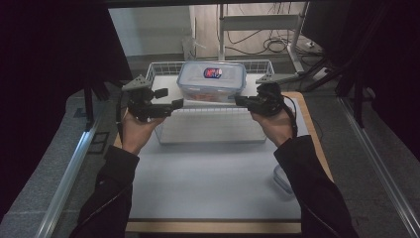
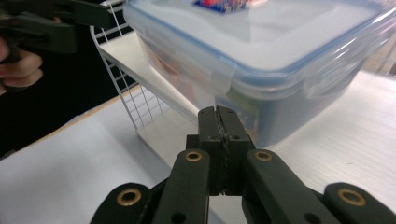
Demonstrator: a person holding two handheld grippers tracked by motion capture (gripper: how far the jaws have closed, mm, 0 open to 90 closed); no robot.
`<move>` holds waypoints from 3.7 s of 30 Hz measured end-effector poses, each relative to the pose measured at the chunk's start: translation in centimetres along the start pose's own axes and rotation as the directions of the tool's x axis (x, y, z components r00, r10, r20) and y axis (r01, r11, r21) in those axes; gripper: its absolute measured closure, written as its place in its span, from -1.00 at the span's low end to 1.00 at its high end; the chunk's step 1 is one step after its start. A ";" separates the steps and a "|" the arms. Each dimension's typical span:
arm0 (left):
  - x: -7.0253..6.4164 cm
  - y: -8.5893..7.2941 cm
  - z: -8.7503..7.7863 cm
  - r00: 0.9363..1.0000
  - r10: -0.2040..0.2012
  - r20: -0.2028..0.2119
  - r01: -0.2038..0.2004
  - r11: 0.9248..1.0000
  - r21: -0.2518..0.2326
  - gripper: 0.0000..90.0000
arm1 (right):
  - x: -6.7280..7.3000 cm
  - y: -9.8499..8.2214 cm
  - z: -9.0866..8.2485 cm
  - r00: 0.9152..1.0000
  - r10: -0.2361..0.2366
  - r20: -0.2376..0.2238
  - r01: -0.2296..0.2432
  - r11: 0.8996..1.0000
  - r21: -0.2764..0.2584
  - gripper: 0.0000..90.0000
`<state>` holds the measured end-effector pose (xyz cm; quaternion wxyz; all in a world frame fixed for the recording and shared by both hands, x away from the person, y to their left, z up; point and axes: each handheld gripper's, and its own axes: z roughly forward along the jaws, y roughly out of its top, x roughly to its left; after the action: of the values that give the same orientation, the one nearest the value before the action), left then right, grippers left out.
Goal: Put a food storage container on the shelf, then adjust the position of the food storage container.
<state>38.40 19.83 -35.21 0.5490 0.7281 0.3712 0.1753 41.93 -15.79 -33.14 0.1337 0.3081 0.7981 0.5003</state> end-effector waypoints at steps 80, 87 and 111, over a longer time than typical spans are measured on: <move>-8.9 -18.6 -2.1 0.981 0.184 -0.057 -0.167 0.960 0.225 -0.93 | 5.2 -17.9 -2.7 0.993 -0.116 0.036 0.106 0.974 0.202 -0.91; -9.0 -18.7 -2.0 0.982 0.182 -0.057 -0.164 0.959 0.231 -0.94 | 4.7 -18.3 -3.2 0.990 -0.112 0.084 0.092 0.974 0.208 -0.96; -8.6 -18.9 -1.8 0.988 0.149 -0.041 -0.135 0.960 0.246 -0.95 | -2.0 -18.8 -9.9 0.958 0.017 0.285 -0.074 0.979 0.192 0.99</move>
<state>24.92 16.97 -50.91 0.4306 0.8090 0.3527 0.1888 31.57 -29.94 -45.31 0.2027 0.4065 0.8099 0.3711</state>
